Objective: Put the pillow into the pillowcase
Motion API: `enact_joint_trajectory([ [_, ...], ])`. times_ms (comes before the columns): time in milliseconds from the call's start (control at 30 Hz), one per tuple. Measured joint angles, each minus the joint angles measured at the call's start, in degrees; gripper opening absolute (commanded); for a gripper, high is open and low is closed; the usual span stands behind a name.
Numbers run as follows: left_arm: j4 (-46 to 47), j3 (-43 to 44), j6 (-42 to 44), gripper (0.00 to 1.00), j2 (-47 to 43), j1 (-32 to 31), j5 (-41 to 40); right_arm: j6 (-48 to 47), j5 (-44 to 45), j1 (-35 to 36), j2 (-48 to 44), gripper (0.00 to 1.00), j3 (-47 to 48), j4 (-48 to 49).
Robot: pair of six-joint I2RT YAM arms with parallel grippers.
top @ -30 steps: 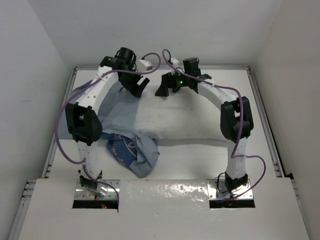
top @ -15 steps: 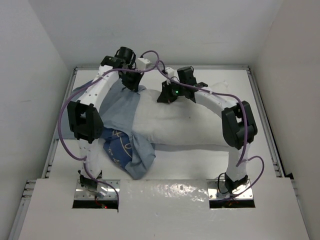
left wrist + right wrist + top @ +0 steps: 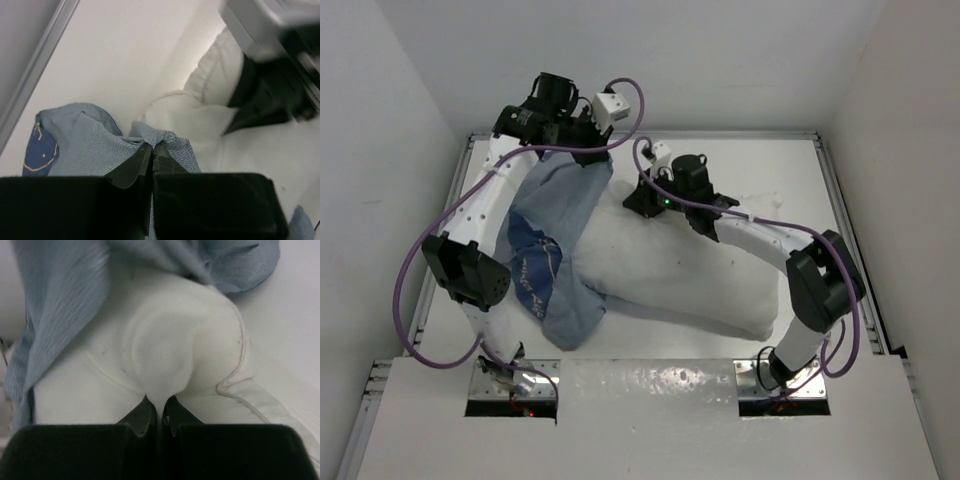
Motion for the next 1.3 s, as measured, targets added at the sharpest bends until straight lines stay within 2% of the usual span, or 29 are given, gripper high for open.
enact_joint_trajectory([
  [100, -0.09, -1.07, 2.49, 0.00, -2.01, -0.28, 1.90, 7.43, 0.72, -2.71, 0.42, 0.00, -0.76, 6.36],
  [333, -0.33, -2.25, 5.88, 0.00, -3.02, -0.28, 4.90, 11.34, 4.22, -5.55, 0.96, 0.00, 0.09, 9.05],
  [400, -1.16, -2.34, 7.02, 0.00, -3.04, -0.33, 5.40, 15.63, 5.70, -6.21, 0.96, 0.00, -0.24, 9.77],
  [467, -1.01, -3.76, 7.76, 0.00, -3.63, -0.37, 4.59, 21.70, 7.21, -9.33, 0.66, 0.00, -2.49, 11.98],
  [567, 0.96, -11.72, 9.70, 0.00, -7.32, -0.15, 0.98, 28.52, 11.34, -16.63, -1.62, 0.00, -8.74, 14.08],
  [700, 4.07, -22.27, 11.15, 0.00, -11.08, 0.74, -1.81, 28.15, 13.81, -21.46, -6.38, 0.00, -14.51, 13.46],
  [767, 3.63, -24.79, 11.39, 0.00, -11.13, 1.03, -1.95, 25.97, 13.44, -19.96, -7.56, 0.00, -15.47, 13.03],
  [833, 1.97, -27.06, 11.45, 0.00, -11.10, 1.40, -1.57, 22.58, 13.68, -15.45, -7.74, 0.00, -15.67, 12.26],
  [867, 1.01, -27.91, 11.45, 0.04, -11.06, 1.55, -1.40, 21.22, 13.81, -13.00, -7.74, 0.00, -15.69, 12.04],
  [933, -1.31, -28.85, 11.76, 0.31, -10.71, 1.73, -1.01, 19.26, 13.92, -8.33, -7.87, 0.00, -15.96, 12.20],
  [967, -2.73, -28.81, 11.65, 0.57, -10.10, 1.73, -0.68, 18.73, 13.68, -5.84, -8.15, 0.00, -16.46, 12.41],
  [1033, -5.14, -26.95, 10.78, 0.77, -8.41, 1.70, -0.92, 18.16, 13.16, -3.56, -8.68, 0.00, -17.31, 12.33],
  [1133, -4.92, -21.42, 7.30, 0.79, -5.55, 1.66, -3.48, 16.52, 13.27, -2.75, -8.92, 0.00, -17.66, 11.56],
  [1300, -0.92, -14.21, 2.47, 0.54, -2.67, 1.68, -11.30, 13.79, 13.60, -2.25, -9.64, 0.00, -17.66, 10.54],
])
